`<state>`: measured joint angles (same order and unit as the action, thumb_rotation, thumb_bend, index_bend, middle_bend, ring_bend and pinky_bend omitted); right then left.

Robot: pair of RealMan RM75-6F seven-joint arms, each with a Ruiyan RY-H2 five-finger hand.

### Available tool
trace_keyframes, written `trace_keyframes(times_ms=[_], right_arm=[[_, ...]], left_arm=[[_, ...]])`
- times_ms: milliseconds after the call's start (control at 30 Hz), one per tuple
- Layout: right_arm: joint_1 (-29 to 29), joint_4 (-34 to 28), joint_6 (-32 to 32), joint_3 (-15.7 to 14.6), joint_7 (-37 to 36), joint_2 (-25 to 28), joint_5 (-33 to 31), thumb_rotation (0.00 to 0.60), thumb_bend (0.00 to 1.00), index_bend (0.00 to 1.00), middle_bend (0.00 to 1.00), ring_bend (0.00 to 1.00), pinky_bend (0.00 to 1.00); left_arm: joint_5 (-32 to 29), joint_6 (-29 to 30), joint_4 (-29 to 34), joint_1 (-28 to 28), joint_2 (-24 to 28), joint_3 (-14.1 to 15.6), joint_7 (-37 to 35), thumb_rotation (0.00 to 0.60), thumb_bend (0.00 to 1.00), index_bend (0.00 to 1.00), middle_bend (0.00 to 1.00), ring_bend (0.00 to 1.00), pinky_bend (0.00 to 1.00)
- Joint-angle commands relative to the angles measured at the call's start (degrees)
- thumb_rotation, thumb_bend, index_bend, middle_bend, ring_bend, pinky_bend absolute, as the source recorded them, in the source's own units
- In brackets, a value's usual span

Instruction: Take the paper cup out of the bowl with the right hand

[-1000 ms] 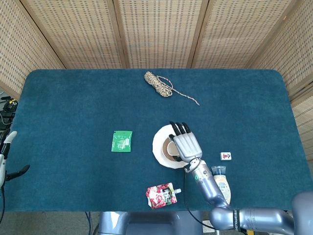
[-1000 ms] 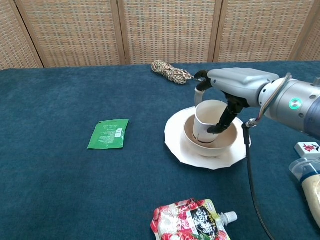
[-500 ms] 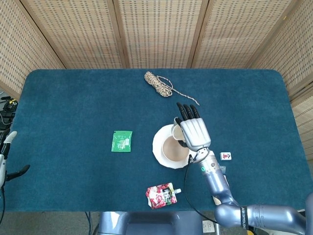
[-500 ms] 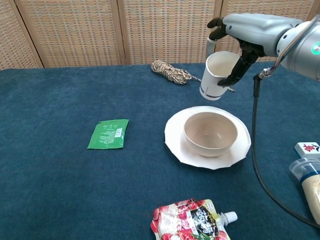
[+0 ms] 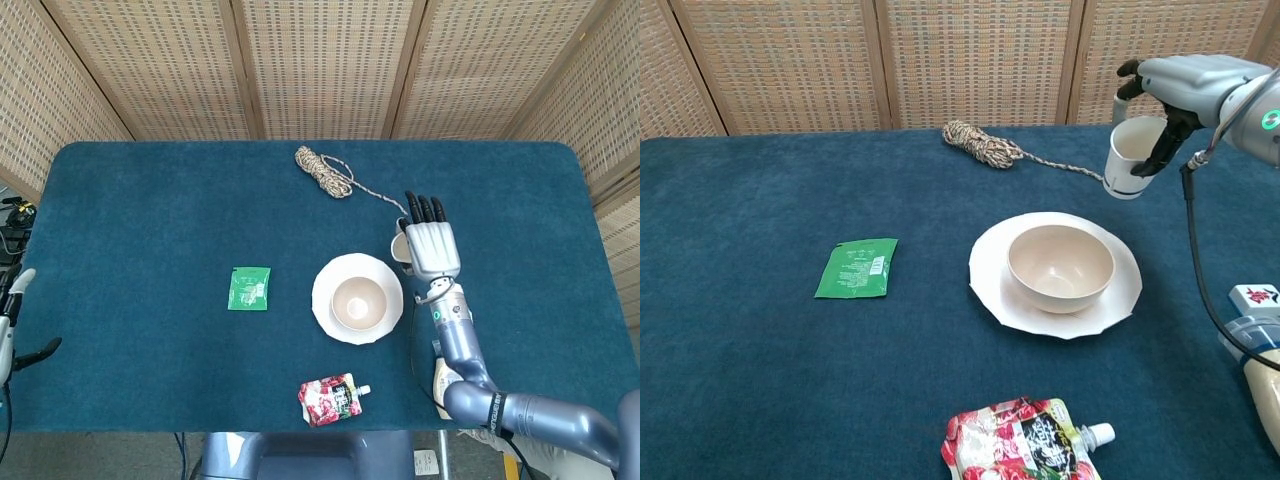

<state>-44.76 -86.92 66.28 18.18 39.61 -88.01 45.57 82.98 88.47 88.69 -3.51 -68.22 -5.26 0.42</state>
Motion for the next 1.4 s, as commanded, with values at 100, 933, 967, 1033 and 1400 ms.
trace_keyframes(times_ms=[100,933,967,1033,1400], right_arm=[[-1.09,9.34,-4.69,-0.24,-2.34,-3.23,-3.91,0.600,0.37,0.47,0.07,0.00,0.06],[4.50,2.41,-0.02,-3.30,-5.28,5.05,0.95,0.600,0.23,0.15,0.00,0.00,0.00],[5.64,0.73,1.38,-3.96,-6.03,6.32,2.59,0.600,0.23,0.15,0.00,0.00,0.00],[8.30,-2.60,4.31,-5.66,-8.06,8.86,6.35,0.600,0.23,0.14,0.00,0.00,0.00],[22.86,-8.40,16.58,-17.66,-25.08,16.10,26.99,0.600,0.22,0.09,0.00,0.00,0.00]], left_arm=[[-0.78,-0.86,-0.35,-0.26,-0.11,-0.19,0.05,0.600,0.00,0.00,0.00,0.00,0.00],[-0.68,-0.51,-0.36,-0.22,0.00,-0.30,-0.34,0.600,0.00,0.00,0.00,0.00,0.00],[-0.67,-0.50,-0.36,-0.21,0.02,-0.30,-0.41,0.600,0.00,0.00,0.00,0.00,0.00],[-0.68,-0.55,-0.39,-0.22,0.01,-0.28,-0.41,0.600,0.00,0.00,0.00,0.00,0.00],[-0.91,0.20,-0.97,-0.06,-0.52,-0.62,0.39,0.600,0.00,0.00,0.00,0.00,0.00]])
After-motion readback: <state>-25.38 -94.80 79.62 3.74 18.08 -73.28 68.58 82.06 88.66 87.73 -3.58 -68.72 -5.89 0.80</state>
